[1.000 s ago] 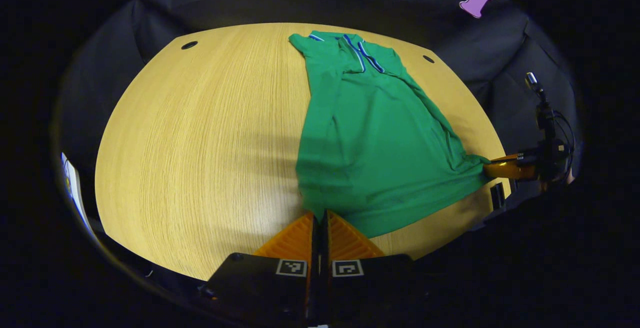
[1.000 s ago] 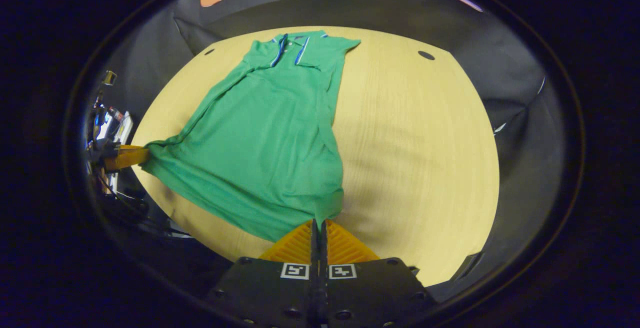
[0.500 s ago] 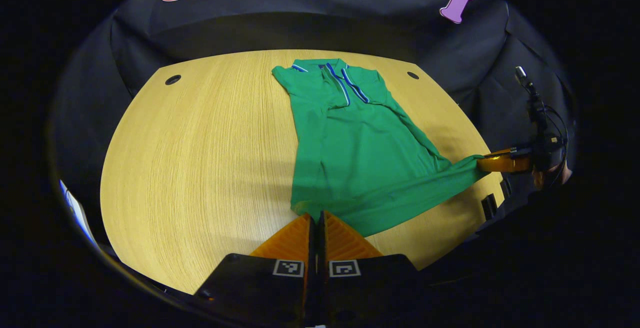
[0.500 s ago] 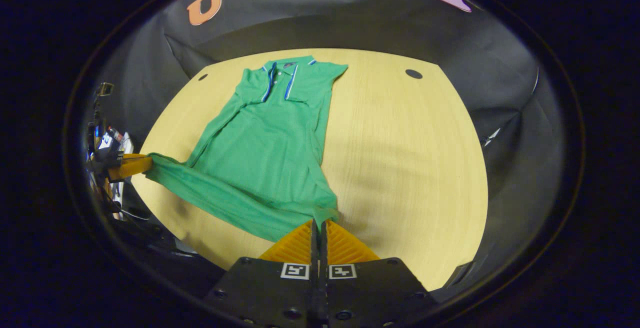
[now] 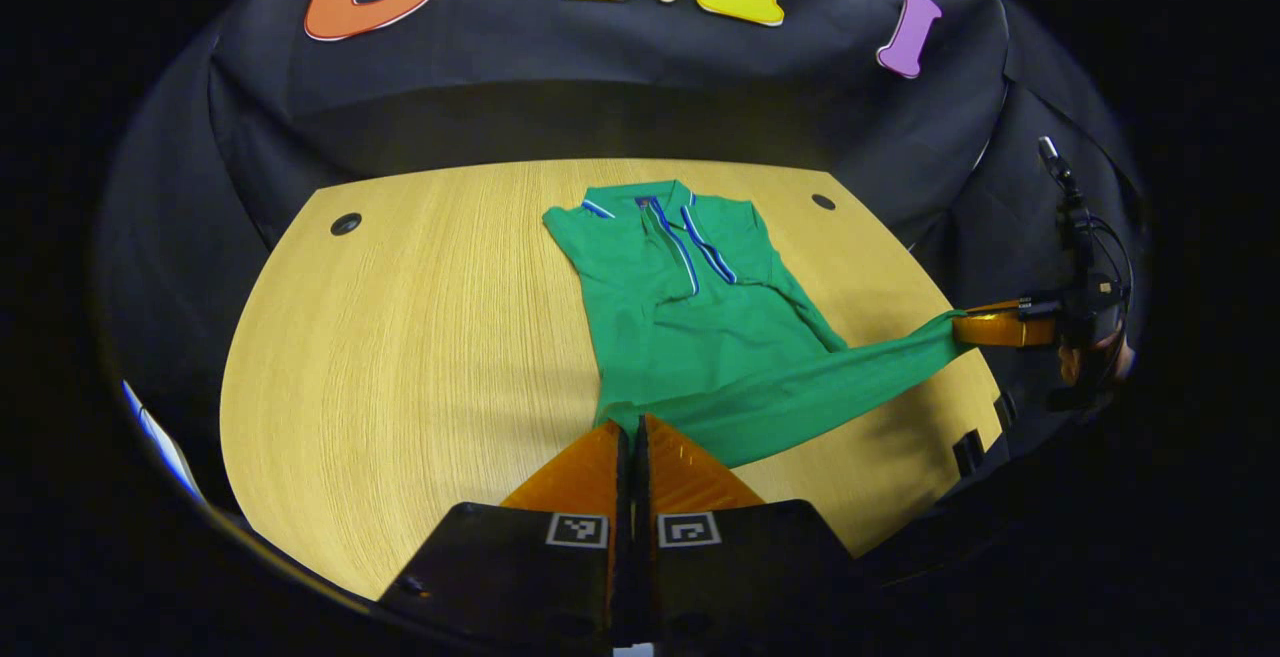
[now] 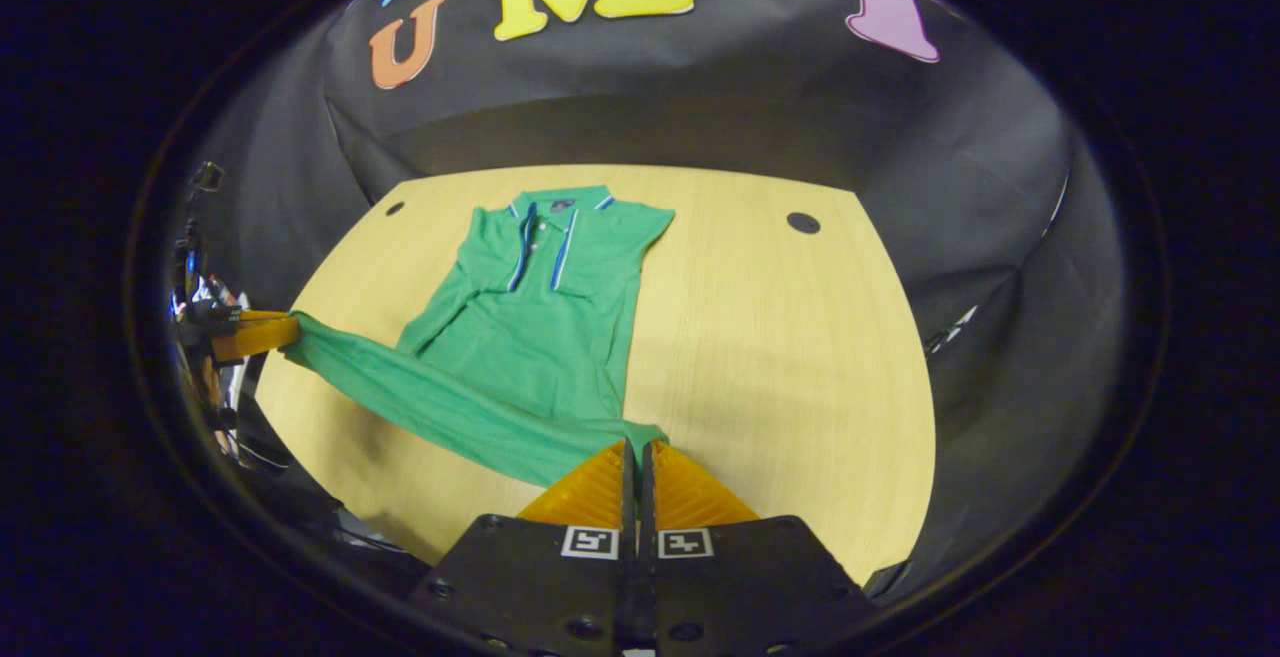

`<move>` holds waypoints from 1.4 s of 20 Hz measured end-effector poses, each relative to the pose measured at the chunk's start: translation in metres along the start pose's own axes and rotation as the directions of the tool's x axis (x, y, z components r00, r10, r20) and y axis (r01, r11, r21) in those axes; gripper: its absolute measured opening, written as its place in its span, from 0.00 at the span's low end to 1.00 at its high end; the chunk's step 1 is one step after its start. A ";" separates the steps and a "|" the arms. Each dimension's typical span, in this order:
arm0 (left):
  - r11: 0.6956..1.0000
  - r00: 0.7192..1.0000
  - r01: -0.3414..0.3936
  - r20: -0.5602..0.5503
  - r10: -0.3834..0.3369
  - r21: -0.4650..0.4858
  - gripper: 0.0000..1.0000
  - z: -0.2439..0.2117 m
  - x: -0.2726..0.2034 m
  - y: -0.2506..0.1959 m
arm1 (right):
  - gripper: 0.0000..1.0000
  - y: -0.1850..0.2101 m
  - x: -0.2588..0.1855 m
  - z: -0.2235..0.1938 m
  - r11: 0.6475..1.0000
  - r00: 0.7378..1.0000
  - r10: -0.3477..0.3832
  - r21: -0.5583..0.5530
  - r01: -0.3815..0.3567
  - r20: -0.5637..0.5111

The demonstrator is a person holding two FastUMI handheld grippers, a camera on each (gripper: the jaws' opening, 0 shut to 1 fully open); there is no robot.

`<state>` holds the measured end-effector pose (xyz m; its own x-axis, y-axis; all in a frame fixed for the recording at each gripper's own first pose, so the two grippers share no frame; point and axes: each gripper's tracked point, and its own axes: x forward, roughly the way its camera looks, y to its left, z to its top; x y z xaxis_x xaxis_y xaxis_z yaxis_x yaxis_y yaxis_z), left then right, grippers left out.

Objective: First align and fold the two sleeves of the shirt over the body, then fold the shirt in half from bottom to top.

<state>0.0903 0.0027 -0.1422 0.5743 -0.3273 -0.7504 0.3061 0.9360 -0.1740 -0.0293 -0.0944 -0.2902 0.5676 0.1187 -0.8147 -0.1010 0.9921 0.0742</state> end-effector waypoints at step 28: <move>0.991 0.977 -0.069 0.192 0.090 -0.113 0.06 0.191 0.116 0.060 | 0.00 -0.009 0.088 0.251 0.999 0.972 -0.022 -0.039 0.032 0.232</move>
<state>0.3203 -0.0037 -0.1181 0.7349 -0.2602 -0.6262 0.1775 0.9651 -0.1927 0.2269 -0.0830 -0.2181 0.7438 0.1031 -0.6604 -0.1147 0.9931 0.0258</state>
